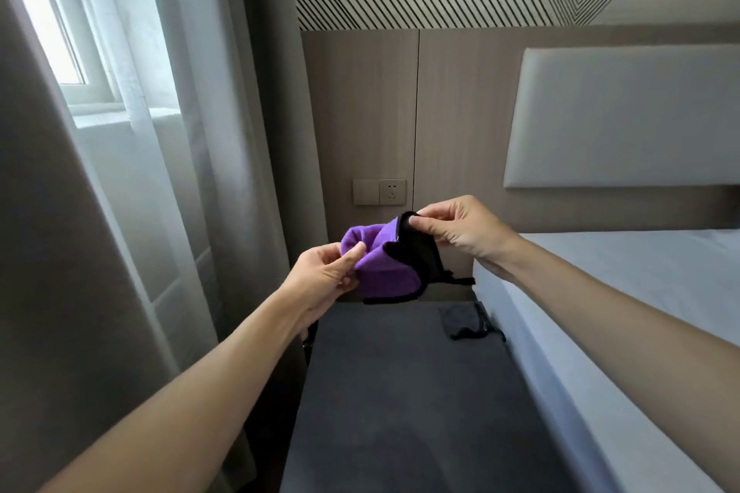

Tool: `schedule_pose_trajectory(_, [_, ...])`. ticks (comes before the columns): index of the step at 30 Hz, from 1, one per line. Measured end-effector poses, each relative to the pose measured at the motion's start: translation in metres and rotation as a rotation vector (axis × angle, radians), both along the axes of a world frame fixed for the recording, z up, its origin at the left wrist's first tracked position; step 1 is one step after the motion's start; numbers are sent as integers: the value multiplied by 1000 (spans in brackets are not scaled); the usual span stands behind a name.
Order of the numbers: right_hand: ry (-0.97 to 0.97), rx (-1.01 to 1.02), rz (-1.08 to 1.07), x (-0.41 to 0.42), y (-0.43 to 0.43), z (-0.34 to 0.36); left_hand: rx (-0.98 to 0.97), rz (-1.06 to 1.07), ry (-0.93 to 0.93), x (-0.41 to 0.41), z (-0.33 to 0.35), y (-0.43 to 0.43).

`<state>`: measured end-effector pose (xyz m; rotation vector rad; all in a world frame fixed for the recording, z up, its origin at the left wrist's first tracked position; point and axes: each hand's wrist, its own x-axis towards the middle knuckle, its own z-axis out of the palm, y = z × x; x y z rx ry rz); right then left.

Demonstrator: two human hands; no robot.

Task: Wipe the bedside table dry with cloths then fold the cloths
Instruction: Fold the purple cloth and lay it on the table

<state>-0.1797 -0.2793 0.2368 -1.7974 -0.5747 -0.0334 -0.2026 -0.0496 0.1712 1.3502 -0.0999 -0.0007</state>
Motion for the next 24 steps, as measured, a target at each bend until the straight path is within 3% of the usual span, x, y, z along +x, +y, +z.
schedule_pose_trajectory(6, [-81, -20, -146, 4, 2, 27, 172, -218, 26, -13, 4, 19])
schedule_pose_trajectory(12, [-141, -98, -120, 1, 22, 51, 80, -390, 67, -28, 20, 2])
schedule_pose_trajectory(14, [-121, -104, -79, -1, 29, 58, 208, -238, -19, -29, 24, -13])
schedule_pose_trajectory(16, [-111, -142, -58, -3, 35, 64, 442, 70, -210, -32, 26, -29])
schedule_pose_trajectory(18, [-103, -161, -57, -3, 41, 67, 513, 279, -404, -39, 28, -42])
schedule_pose_trajectory(22, [-96, -146, -168, -1, 50, 73, 621, 254, -508, -47, 29, -65])
schedule_pose_trajectory(24, [-70, -112, -204, 0, 49, 77, 567, 225, -499, -47, 25, -73])
